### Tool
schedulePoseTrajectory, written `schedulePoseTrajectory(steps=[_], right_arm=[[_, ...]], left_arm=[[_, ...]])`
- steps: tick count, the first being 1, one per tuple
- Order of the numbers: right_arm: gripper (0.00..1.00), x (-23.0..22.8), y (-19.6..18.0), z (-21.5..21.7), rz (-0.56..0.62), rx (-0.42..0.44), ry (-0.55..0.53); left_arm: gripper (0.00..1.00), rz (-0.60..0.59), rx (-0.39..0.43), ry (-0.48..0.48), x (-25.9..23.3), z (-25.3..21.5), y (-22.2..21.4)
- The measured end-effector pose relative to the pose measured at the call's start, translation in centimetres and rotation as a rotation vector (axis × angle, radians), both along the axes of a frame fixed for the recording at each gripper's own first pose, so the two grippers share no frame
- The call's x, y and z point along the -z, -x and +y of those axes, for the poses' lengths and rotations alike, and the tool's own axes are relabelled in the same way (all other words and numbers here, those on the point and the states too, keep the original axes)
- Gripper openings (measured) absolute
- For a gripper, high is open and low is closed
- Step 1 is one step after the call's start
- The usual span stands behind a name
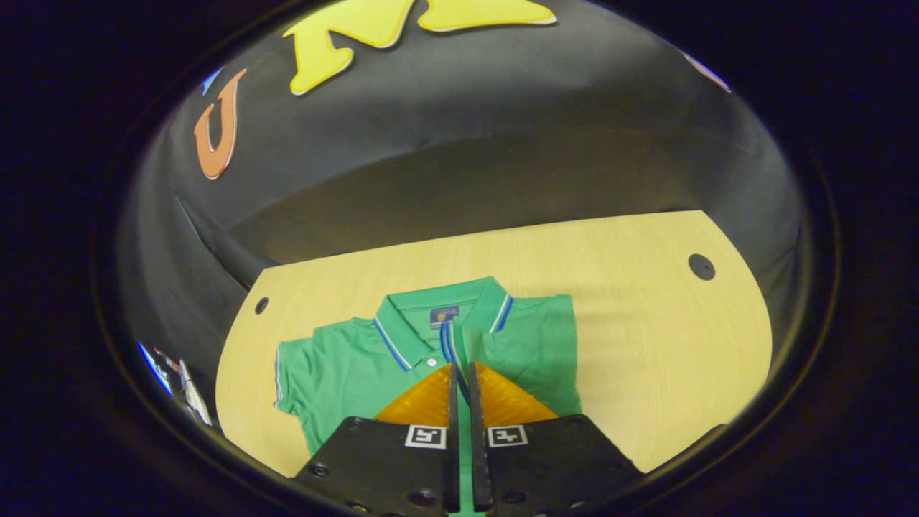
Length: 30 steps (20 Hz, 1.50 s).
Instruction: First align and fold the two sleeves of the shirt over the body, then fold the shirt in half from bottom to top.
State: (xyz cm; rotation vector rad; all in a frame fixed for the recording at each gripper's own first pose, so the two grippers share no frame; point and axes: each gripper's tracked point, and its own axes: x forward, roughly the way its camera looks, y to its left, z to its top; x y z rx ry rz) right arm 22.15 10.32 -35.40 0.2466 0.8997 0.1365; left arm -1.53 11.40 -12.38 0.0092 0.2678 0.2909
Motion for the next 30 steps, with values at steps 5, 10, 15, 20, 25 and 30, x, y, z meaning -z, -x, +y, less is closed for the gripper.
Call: schedulePoseTrajectory(steps=[5,10,15,20,25,30], right_arm=[[0.86,-2.8,1.2,0.1,-0.051,-0.008,0.032],[0.95,-8.5,5.8,-0.1,-0.145,-0.079,0.052],[0.96,-14.4,12.5,-2.5,-0.229,-0.127,0.114],[0.96,-19.0,17.4,-5.0,-0.289,-0.155,0.189],[0.96,-21.1,20.2,-7.4,-0.295,-0.098,0.210],[0.96,-20.2,21.7,-8.8,-0.234,-0.007,0.148]], left_arm=[[0.98,-0.005,0.010,0.034,1.6,1.7,-0.3],[0.98,0.065,0.091,0.168,7.9,2.9,-3.2],[0.96,0.187,0.155,0.278,15.3,4.1,-7.2],[0.95,0.356,0.214,0.324,22.6,4.0,-10.0],[0.90,0.524,0.172,0.433,27.2,4.4,-12.2],[0.96,0.722,0.178,0.508,31.0,3.0,-12.3]])
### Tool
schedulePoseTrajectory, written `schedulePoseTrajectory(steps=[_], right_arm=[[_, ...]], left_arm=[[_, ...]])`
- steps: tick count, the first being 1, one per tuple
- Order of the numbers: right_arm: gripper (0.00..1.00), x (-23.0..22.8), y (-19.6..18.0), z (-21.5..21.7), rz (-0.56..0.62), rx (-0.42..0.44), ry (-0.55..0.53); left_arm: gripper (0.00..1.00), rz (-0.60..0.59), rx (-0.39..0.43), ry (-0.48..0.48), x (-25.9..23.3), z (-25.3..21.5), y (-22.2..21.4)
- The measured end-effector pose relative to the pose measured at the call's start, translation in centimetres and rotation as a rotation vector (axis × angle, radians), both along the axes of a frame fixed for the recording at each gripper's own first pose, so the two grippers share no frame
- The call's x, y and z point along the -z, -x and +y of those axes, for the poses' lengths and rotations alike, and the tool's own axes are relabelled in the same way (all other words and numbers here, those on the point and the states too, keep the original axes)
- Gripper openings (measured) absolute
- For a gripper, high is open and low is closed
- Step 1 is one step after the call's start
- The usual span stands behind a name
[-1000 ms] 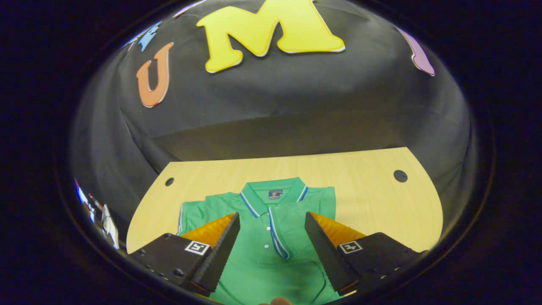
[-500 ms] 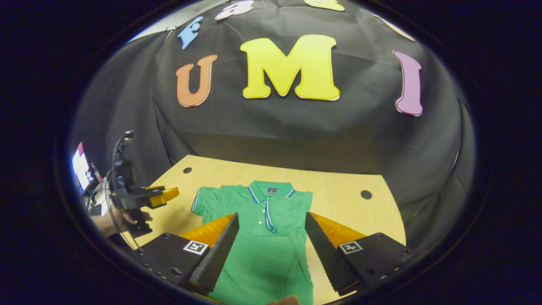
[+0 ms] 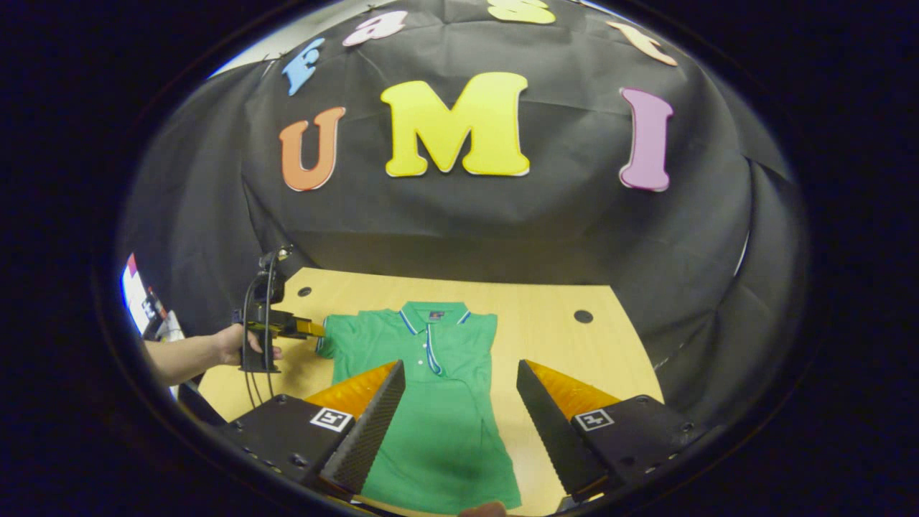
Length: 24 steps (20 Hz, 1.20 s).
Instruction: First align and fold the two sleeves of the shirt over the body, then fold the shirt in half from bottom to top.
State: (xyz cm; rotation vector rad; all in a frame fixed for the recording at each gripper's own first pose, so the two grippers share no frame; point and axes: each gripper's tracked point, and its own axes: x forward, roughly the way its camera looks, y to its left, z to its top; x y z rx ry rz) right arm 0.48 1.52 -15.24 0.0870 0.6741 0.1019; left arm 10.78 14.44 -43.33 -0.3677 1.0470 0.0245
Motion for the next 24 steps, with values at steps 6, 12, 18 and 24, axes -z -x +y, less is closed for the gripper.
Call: schedulePoseTrajectory(steps=[6,12,18,24], right_arm=[[0.96,1.0,0.1,-2.2,0.019,0.067,-0.023],[0.93,1.6,0.2,-4.1,0.034,0.111,-0.031],[0.96,0.9,-0.3,-5.1,0.004,0.119,-0.062],[0.96,0.7,0.0,-5.1,-0.016,0.099,-0.075]], left_arm=[[0.84,0.120,0.094,-0.137,1.9,-0.5,0.7],[0.23,0.099,0.156,-0.269,2.2,-2.6,0.5],[0.04,0.061,0.135,-0.184,1.6,-2.8,0.1],[0.03,-0.029,0.077,-0.123,-2.3,-2.5,-0.2]])
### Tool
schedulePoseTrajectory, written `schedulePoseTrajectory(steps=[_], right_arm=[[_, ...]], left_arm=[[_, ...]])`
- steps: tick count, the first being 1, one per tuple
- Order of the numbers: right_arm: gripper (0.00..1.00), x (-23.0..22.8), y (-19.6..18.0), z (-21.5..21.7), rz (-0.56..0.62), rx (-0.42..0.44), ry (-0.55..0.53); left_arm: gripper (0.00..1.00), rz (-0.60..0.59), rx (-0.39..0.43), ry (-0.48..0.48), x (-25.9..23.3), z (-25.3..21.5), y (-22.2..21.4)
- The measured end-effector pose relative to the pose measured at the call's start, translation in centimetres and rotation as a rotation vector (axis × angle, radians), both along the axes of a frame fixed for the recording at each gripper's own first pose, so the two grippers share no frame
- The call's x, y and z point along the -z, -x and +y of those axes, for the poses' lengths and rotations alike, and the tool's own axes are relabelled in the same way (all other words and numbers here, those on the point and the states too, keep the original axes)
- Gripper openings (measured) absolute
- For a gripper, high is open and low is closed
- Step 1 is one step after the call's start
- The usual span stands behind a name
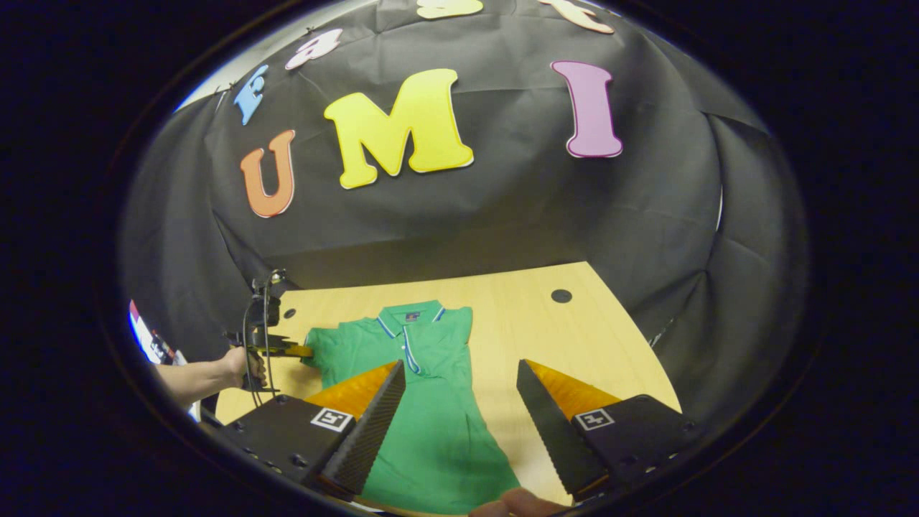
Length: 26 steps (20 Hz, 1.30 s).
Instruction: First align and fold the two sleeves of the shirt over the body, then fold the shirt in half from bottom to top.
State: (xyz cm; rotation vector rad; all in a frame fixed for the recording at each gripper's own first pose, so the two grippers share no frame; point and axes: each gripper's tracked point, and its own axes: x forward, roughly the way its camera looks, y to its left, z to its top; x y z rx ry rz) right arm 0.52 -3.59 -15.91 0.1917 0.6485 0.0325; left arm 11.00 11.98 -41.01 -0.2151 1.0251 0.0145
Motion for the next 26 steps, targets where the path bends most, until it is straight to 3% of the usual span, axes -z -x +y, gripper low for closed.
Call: schedulePoseTrajectory(steps=[5,9,15,20,22,23,24,25,26], right_arm=[[0.96,-0.6,0.7,-0.6,-0.023,-0.001,-0.014],[0.96,-1.4,1.8,-2.5,-0.050,0.024,-0.013],[0.92,0.7,4.9,-6.3,-0.044,0.107,-0.017],[0.96,2.0,5.8,-9.3,-0.002,0.172,-0.022],[0.96,2.2,5.6,-9.7,-0.002,0.182,-0.022],[0.96,2.3,5.6,-9.7,-0.002,0.182,-0.023],[0.96,2.4,5.3,-9.6,-0.002,0.178,-0.023],[0.96,2.4,5.2,-9.5,-0.002,0.173,-0.022],[0.96,2.4,4.9,-9.2,-0.005,0.164,-0.020]], left_arm=[[0.03,-0.076,0.039,0.024,-4.6,-2.3,-0.8],[0.03,-0.102,0.126,-0.009,-6.7,-5.8,-1.7],[0.04,-0.058,0.216,-0.092,-5.7,-12.5,-2.8],[0.09,-0.028,0.251,-0.054,-4.3,-18.1,-2.7],[0.22,-0.035,0.257,-0.025,-4.5,-19.7,-2.7],[0.42,-0.041,0.261,-0.024,-4.5,-20.3,-2.8],[0.49,-0.050,0.264,-0.023,-4.4,-20.7,-3.0],[0.63,-0.061,0.261,-0.025,-4.9,-20.7,-3.1],[0.68,-0.071,0.254,-0.031,-5.1,-20.6,-3.3]])
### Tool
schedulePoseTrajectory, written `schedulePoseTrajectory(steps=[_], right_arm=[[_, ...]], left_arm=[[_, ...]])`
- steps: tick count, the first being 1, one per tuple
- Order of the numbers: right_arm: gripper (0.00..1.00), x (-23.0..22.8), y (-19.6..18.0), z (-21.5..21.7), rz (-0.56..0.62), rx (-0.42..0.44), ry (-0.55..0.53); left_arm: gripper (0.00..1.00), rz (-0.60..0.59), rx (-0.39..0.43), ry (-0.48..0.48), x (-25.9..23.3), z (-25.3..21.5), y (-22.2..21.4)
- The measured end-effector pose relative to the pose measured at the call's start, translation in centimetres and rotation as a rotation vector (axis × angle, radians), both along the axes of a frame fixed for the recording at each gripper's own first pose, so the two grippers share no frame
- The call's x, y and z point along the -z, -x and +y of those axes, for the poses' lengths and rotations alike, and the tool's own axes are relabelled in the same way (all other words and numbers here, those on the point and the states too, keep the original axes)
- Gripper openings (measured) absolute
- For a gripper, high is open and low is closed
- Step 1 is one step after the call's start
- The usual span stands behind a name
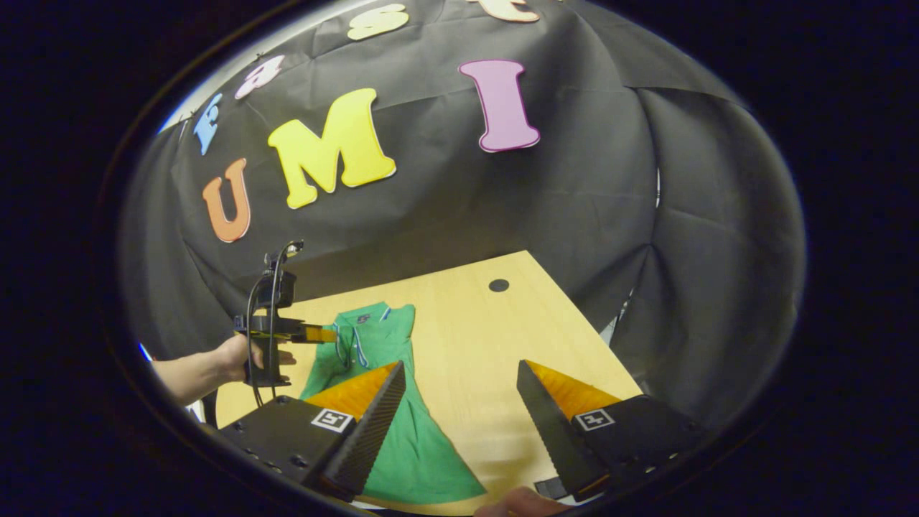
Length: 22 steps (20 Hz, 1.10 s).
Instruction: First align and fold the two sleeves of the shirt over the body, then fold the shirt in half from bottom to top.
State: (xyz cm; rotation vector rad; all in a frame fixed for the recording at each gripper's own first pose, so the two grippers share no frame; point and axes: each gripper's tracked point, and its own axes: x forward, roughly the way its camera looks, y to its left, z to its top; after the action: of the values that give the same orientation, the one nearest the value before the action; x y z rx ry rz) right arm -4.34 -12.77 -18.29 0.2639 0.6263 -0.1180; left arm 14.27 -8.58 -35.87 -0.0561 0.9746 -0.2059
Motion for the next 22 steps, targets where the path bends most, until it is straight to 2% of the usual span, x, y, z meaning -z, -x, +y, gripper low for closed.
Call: schedulePoseTrajectory(steps=[1,3,7,11,16,18,22], right_arm=[[0.96,0.0,-0.3,0.3,-0.003,-0.010,0.004],[0.96,-0.1,-0.9,1.1,-0.014,-0.036,0.021],[0.96,-0.3,-1.9,3.0,-0.036,-0.109,0.065],[0.96,-0.6,-2.4,5.2,-0.068,-0.214,0.110],[0.96,0.4,-1.9,7.8,-0.076,-0.300,0.123],[0.96,1.0,-1.0,8.7,-0.062,-0.325,0.114],[0.96,3.4,1.3,8.7,-0.011,-0.345,0.135]], left_arm=[[0.82,-0.012,-0.013,-0.004,-0.4,0.3,-0.1],[0.89,-0.043,-0.048,-0.012,-1.6,1.3,0.1],[0.89,-0.115,-0.119,0.028,-4.7,3.2,1.2],[0.89,-0.214,-0.160,0.037,-8.7,6.1,4.2],[0.89,-0.305,-0.195,0.055,-12.7,9.3,10.0],[0.96,-0.323,-0.199,0.046,-13.3,10.2,13.1],[0.96,-0.270,-0.194,0.046,-11.6,11.3,19.7]])
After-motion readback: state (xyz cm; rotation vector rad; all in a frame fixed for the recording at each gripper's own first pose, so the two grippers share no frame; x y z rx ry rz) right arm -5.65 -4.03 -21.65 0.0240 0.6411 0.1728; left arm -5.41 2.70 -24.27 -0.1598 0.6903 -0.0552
